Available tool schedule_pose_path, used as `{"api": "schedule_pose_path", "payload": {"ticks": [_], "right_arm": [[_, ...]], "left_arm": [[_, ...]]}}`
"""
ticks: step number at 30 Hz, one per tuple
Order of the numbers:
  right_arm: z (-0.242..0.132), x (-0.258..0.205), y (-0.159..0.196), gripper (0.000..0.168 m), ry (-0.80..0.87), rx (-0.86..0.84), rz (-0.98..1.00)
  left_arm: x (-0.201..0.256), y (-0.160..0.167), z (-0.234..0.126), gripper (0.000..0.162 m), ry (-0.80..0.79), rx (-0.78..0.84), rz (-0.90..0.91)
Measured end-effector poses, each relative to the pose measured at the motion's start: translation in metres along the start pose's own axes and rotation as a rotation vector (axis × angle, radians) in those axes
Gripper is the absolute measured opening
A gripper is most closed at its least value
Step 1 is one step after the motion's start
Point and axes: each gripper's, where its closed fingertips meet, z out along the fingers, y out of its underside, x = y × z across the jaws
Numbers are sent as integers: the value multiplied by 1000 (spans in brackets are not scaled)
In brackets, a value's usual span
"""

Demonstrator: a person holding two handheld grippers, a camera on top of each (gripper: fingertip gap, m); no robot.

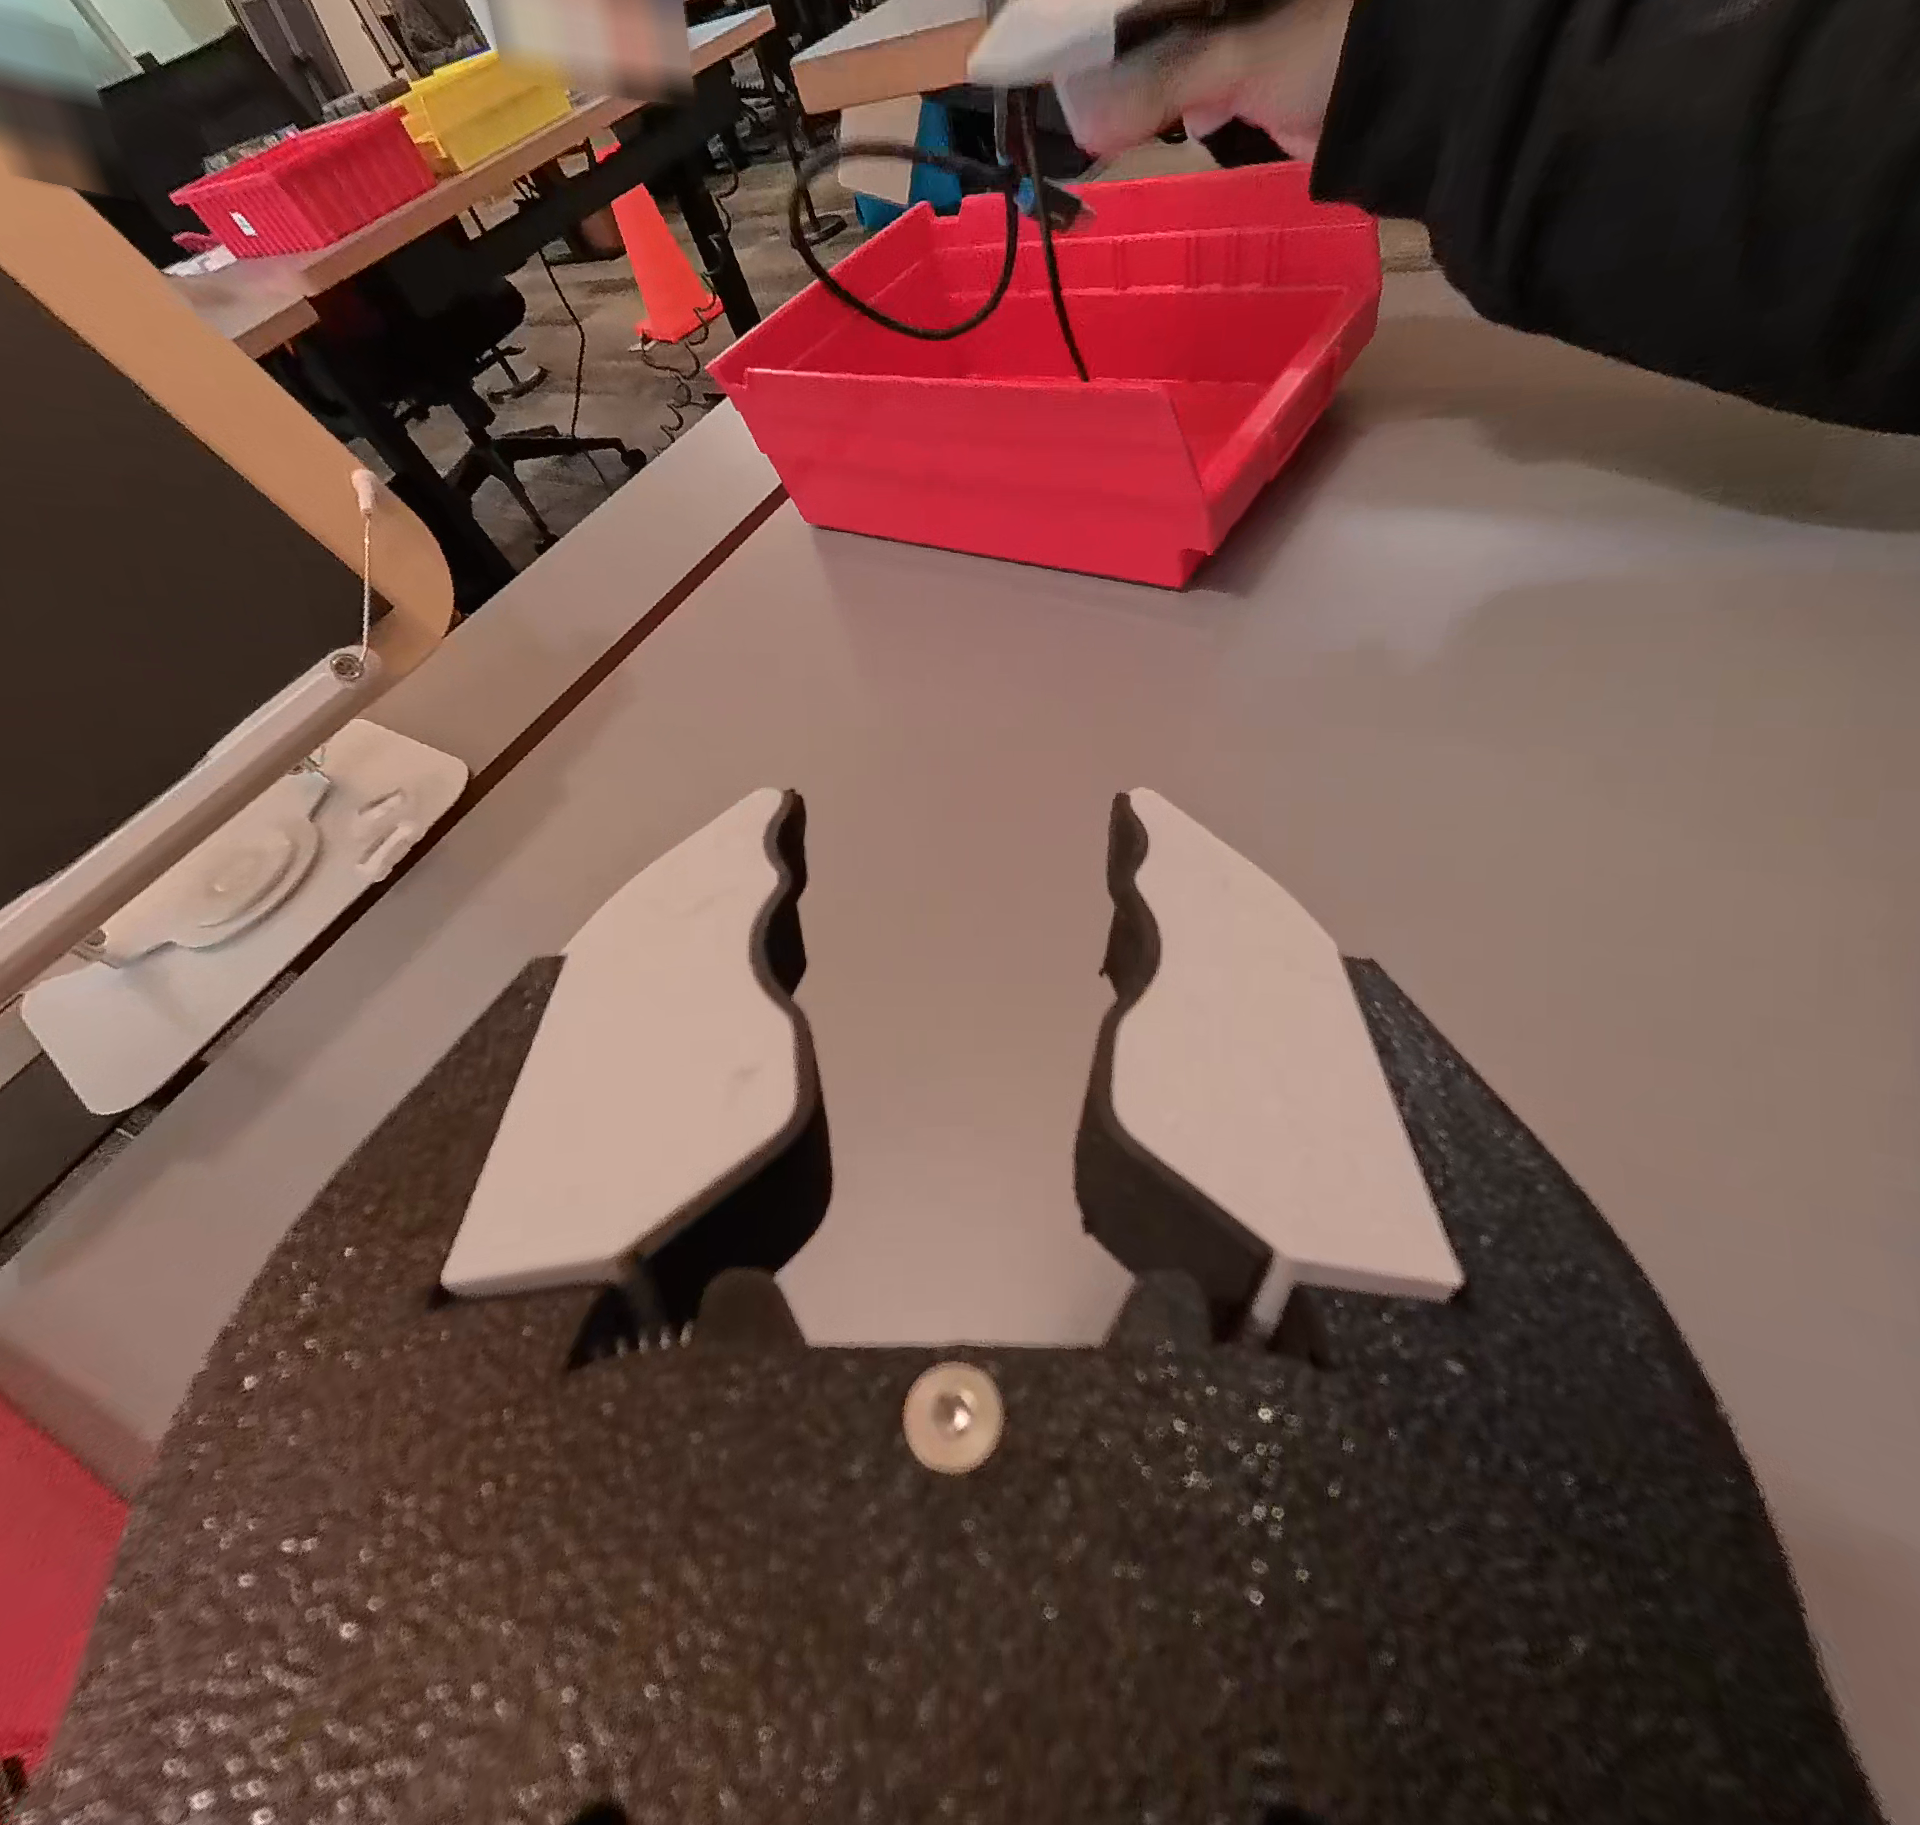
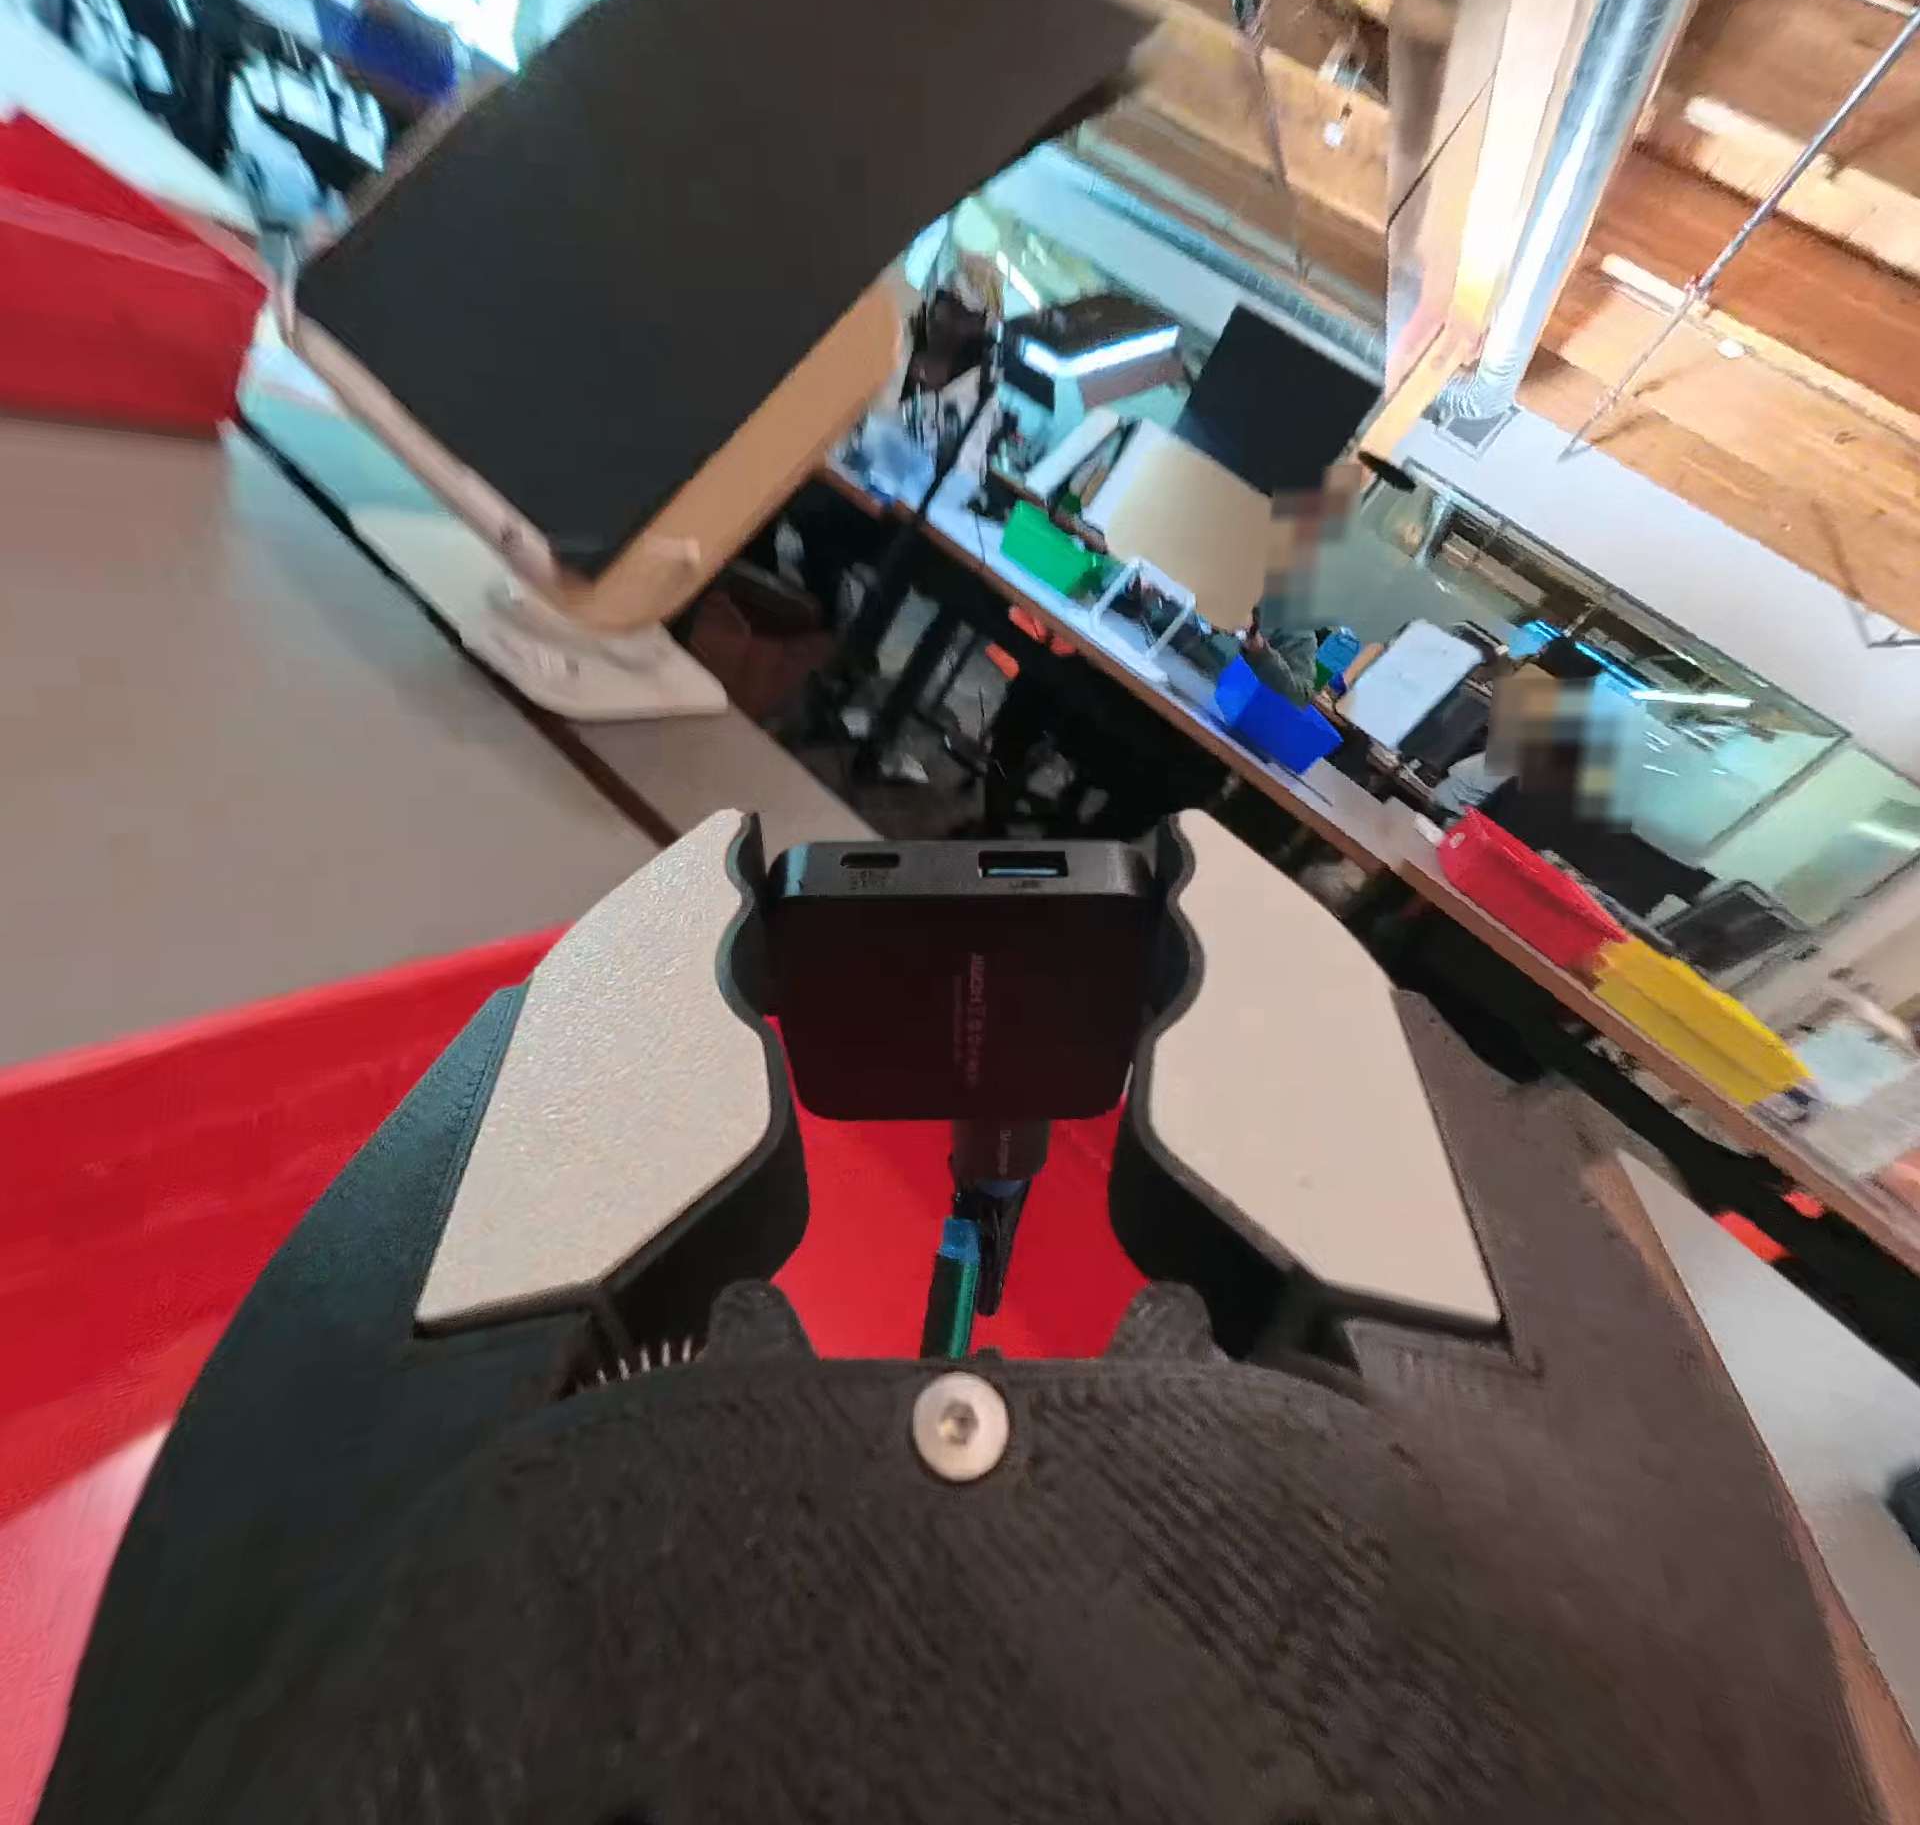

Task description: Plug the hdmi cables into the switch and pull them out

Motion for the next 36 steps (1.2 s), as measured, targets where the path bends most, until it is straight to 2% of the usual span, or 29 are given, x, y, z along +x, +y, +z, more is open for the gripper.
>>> {"api": "schedule_pose_path", "payload": {"ticks": [2, 4, 7, 9, 10, 12, 14, 18, 23, 30, 36], "right_arm": [[3, -17, 23, 72, 1, -106, -68], [3, -38, 48, 72, -66, -246, -65], [-5, -60, 65, 73, -138, -390, -41], [-18, -93, 69, 74, -350, -502, 156], [-25, -107, 68, 85, -441, -550, 275], [-32, -103, 66, 91, -419, -587, 351], [-37, -87, 59, 99, -348, -554, 330], [-42, -63, 22, 98, -241, -374, 403], [-44, -82, -18, 99, -216, -173, 467], [-51, -144, -71, 92, -342, 78, 564], [-56, -176, -79, 87, -386, 73, 552]], "left_arm": [[1, 4, -1, 55, 3, -6, -6], [2, 9, -2, 56, 10, -22, -8], [1, 16, -5, 56, 10, -46, -10], [2, 19, -5, 57, 23, -54, -21], [3, 21, -5, 58, 29, -58, -27], [3, 23, -4, 58, 35, -63, -32], [3, 26, -2, 59, 39, -69, -38], [1, 28, -2, 60, 37, -68, -51], [-20, 32, -13, 60, -41, -64, -90], [-94, 50, -70, 57, -246, -128, -135], [-201, 90, -141, 54, -464, -361, -217]]}}
